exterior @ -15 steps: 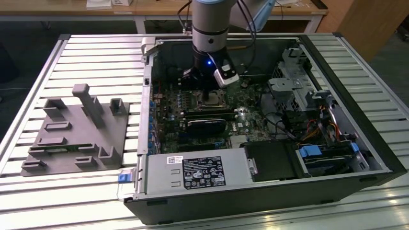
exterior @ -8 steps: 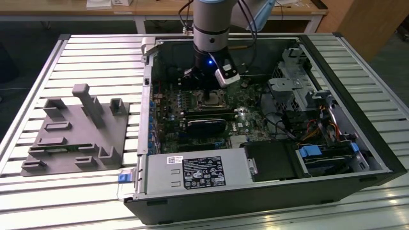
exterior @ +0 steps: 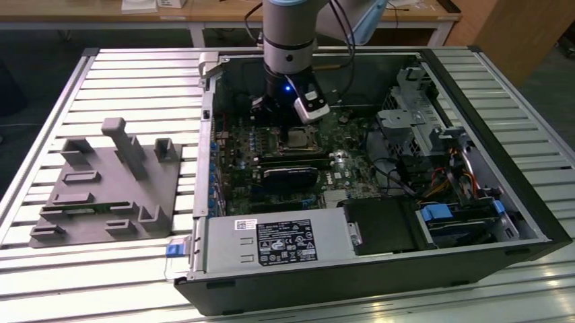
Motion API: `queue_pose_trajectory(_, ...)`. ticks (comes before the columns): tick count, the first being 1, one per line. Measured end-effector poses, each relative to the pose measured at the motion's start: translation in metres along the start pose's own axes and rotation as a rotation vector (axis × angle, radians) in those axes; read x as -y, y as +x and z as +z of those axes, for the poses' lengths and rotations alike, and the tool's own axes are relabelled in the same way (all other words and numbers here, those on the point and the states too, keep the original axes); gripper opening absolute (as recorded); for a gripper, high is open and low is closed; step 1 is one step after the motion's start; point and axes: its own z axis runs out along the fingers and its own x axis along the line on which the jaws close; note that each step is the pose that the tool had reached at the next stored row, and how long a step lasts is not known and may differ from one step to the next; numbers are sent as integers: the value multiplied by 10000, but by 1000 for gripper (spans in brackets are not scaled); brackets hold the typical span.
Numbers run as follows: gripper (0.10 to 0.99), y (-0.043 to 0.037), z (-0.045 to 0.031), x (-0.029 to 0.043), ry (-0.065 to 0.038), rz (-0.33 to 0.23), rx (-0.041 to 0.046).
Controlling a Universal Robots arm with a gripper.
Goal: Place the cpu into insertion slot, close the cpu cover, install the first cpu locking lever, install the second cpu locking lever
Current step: 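Close the cpu cover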
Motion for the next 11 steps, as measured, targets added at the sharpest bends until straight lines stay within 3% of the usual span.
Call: queue_pose_trajectory(11,106,-16,28,-1,-2,0,2)
